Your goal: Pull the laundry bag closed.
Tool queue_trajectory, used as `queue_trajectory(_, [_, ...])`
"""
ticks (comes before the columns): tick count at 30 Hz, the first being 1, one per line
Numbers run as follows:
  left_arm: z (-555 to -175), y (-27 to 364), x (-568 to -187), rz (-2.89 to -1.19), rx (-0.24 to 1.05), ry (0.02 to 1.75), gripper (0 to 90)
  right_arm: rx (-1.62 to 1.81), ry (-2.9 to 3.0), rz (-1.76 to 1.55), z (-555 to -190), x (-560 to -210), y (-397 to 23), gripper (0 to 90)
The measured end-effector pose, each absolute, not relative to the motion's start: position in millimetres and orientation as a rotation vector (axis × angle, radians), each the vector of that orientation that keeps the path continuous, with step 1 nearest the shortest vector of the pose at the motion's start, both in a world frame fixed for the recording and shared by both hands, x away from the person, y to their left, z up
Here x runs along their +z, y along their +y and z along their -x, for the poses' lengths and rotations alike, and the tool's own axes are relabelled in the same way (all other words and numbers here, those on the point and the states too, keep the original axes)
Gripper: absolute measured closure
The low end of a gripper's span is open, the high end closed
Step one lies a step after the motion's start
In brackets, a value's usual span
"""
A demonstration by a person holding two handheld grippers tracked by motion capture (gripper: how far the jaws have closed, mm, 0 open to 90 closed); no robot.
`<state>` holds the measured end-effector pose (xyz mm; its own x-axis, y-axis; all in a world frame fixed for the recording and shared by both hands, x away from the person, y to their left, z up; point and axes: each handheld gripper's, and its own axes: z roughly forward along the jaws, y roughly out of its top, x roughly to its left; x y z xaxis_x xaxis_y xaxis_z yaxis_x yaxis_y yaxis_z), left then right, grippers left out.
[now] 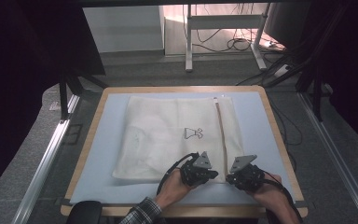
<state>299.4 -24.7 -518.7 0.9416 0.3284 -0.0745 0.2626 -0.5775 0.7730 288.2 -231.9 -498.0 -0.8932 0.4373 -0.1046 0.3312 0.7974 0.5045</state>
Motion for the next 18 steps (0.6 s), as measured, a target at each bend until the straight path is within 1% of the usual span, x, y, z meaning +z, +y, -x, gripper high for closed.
queue_trajectory(4, [-300, -36, -521, -2.198, 0.074, 0.414, 89.4, 0.717, 2.767, -0.598, -288, -498, -233, 80.8])
queue_trajectory(8, [-299, -47, -529, -2.242, 0.088, 0.415, 89.4, 0.711, 2.760, -0.596, -288, -497, -233, 79.8])
queue_trajectory(9, [-300, -48, -531, -2.285, 0.117, 0.394, 89.5, 0.712, 2.757, -0.595, -288, -497, -233, 79.1])
queue_trajectory(14, [-302, -48, -532, -2.297, 0.111, 0.406, 89.5, 0.710, 2.753, -0.586, -288, -497, -233, 79.1])
queue_trajectory(16, [-301, -48, -533, -2.273, 0.100, 0.421, 89.6, 0.703, 2.750, -0.579, -287, -497, -232, 79.6])
queue_trajectory(18, [-301, -48, -532, -2.298, 0.122, 0.396, 89.6, 0.698, 2.747, -0.559, -286, -496, -231, 80.7])
